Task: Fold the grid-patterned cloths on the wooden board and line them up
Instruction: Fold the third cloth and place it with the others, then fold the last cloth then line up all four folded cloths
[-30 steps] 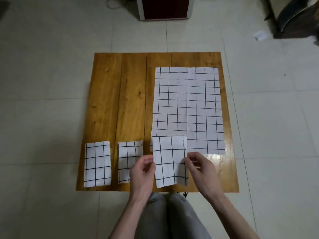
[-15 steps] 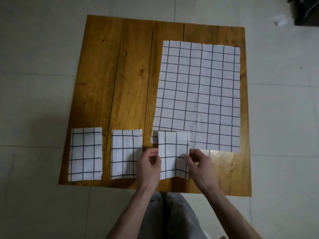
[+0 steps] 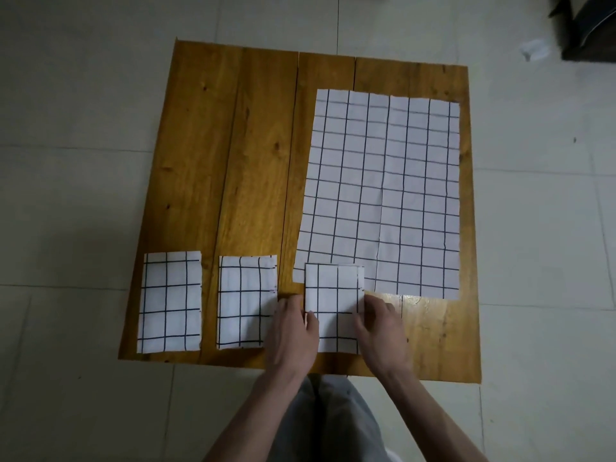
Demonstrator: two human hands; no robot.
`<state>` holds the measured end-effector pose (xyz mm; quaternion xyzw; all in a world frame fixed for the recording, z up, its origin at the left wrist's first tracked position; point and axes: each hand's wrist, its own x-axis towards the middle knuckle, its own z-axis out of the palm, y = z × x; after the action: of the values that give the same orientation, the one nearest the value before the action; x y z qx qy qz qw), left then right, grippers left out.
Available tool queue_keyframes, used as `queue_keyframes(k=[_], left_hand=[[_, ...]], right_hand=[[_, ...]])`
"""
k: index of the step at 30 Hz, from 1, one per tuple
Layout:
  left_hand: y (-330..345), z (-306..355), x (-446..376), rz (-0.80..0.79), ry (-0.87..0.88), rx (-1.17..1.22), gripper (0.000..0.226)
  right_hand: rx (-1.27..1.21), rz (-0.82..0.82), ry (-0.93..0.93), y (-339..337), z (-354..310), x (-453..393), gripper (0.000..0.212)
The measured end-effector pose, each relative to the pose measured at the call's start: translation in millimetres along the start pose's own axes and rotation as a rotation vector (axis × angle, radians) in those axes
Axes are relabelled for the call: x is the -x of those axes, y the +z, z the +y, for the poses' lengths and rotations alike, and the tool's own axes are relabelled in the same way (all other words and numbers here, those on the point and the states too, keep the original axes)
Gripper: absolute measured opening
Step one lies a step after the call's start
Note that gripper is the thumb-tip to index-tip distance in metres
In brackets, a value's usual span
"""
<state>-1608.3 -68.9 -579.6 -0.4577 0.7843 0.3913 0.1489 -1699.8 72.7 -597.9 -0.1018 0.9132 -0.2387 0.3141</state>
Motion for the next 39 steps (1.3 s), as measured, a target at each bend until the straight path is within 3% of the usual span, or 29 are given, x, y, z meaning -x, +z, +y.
queue_keyframes(k=[5, 10, 18, 22, 31, 39], left_hand=[[-33, 7, 20, -0.007, 0.071, 0.026, 0.038], [-94, 27, 57, 0.056, 0.221, 0.054, 0.04], [-208, 66, 148, 0.367, 0.361, 0.036, 0.057], [-254, 75, 187, 0.558, 0.387, 0.014, 0.055], [-340, 38, 264, 0.879, 0.299, -0.126, 0.053], [-411, -31, 295, 1.052, 0.165, -0.155, 0.054]], right_hand=[[-0.066, 0.045, 0.04, -28, -23, 26, 0.05], [-0.07, 0.125, -0.079, -77, -72, 68, 0.052], [0.192, 0.185, -0.536, -177, -150, 147, 0.06], [0.244, 0.266, -0.706, -206, -205, 174, 0.06], [0.357, 0.245, -1.071, -215, -315, 216, 0.065], [0.436, 0.22, -1.258, -158, -414, 255, 0.069]])
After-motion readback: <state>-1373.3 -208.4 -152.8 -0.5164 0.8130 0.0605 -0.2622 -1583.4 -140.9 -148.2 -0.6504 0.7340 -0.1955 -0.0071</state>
